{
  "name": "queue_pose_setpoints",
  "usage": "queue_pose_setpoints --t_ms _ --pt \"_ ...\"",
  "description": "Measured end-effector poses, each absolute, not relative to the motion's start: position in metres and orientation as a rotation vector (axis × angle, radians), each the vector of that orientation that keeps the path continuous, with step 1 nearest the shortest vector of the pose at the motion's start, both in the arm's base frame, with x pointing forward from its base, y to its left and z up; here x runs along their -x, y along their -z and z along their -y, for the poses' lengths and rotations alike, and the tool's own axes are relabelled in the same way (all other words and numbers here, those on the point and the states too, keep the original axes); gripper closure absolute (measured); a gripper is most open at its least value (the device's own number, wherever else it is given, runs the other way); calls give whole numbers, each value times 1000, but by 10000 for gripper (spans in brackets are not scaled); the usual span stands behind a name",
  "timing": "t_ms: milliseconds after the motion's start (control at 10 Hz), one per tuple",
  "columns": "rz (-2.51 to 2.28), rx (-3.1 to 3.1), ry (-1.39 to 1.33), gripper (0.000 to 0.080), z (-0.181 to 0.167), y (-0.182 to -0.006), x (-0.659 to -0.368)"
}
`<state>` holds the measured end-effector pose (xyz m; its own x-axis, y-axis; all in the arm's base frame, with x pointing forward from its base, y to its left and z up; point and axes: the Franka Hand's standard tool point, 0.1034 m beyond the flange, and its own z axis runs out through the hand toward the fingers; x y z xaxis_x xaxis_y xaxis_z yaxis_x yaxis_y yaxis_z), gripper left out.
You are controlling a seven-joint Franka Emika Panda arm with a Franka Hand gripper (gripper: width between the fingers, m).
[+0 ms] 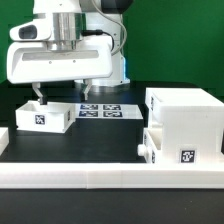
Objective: Assemble drawer
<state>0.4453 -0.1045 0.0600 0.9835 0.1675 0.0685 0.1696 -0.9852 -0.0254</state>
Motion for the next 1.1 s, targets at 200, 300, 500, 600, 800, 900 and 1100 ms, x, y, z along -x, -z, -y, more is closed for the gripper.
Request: queue_pose_setpoints --t_ms 200,300,500,600,800,900,1100 --pt "-2 3095 77 150 103 -54 -434" --pt "-72 3087 76 150 103 -52 -429" --pt "-259 3064 77 150 100 -52 -430" --pt "-288 3059 75 150 99 -52 -430" --pt "-274 3067 70 150 95 -45 -419" --pt "-252 3072 68 150 97 -41 -414" --pt "-251 3080 70 150 97 -29 -405"
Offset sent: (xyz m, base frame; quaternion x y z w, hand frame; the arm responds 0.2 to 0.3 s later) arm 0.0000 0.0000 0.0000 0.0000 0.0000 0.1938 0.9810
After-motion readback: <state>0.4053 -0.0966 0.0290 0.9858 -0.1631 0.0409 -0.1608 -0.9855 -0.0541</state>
